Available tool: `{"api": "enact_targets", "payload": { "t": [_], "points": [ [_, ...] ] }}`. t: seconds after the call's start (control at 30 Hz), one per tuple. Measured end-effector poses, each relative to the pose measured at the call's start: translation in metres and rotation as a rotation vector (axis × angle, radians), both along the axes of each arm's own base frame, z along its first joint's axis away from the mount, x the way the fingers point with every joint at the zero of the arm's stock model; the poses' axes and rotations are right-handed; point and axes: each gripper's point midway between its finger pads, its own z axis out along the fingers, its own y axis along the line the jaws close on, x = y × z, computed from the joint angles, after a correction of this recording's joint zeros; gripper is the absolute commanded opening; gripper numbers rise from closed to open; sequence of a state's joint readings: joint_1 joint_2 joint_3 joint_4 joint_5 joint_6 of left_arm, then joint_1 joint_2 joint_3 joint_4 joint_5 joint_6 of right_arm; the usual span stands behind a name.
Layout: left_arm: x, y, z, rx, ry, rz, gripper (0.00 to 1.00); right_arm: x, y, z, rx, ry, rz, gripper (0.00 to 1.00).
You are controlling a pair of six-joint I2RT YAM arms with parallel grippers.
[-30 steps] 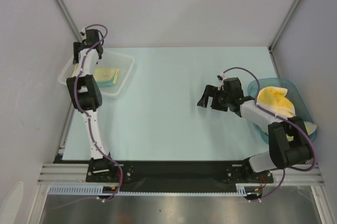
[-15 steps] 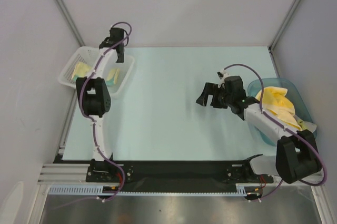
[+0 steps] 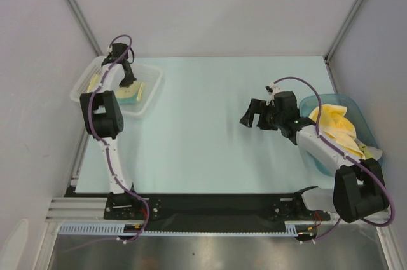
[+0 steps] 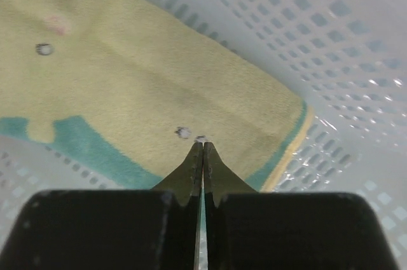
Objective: Fold and stack the towels
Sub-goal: Neatly place the folded towel into the bin
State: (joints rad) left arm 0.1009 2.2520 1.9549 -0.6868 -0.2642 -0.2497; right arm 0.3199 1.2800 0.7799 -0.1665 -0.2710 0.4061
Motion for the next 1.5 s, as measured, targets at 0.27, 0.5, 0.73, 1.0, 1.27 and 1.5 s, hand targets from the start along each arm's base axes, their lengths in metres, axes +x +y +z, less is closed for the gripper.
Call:
{"api": "enact_targets", "payload": {
  "t": [0.27, 0.5, 0.73, 1.0, 1.27, 1.5],
  "points": [
    [-0.021, -0.041, -0.048, -0.085, 0.089, -0.105, 0.00, 0.001, -0.003, -0.003, -0.003, 0.008, -0.010, 0.99],
    [-0.035, -0.048, -0.049, -0.095, 0.064, -0.171, 0.00, -0.004, -0.006, -0.004, -0.002, 0.006, -0.011, 0.99],
    [-0.056, -0.062, -0.048, -0.141, 0.088, -0.259, 0.00, -0.006, -0.007, 0.000, 0.006, -0.005, -0.010, 0.99],
    [-0.070, -0.063, -0.041, -0.137, 0.109, -0.254, 0.23, -0.002, -0.006, -0.010, 0.005, 0.008, -0.026, 0.93],
    [-0.053, -0.051, -0.021, -0.084, 0.052, -0.174, 0.33, 0.031, 0.082, -0.014, 0.072, 0.065, 0.033, 0.74],
    [-0.036, -0.058, -0.022, -0.128, 0.046, -0.184, 0.32, 0.041, 0.172, 0.001, 0.175, 0.051, 0.126, 0.71]
  ]
}}
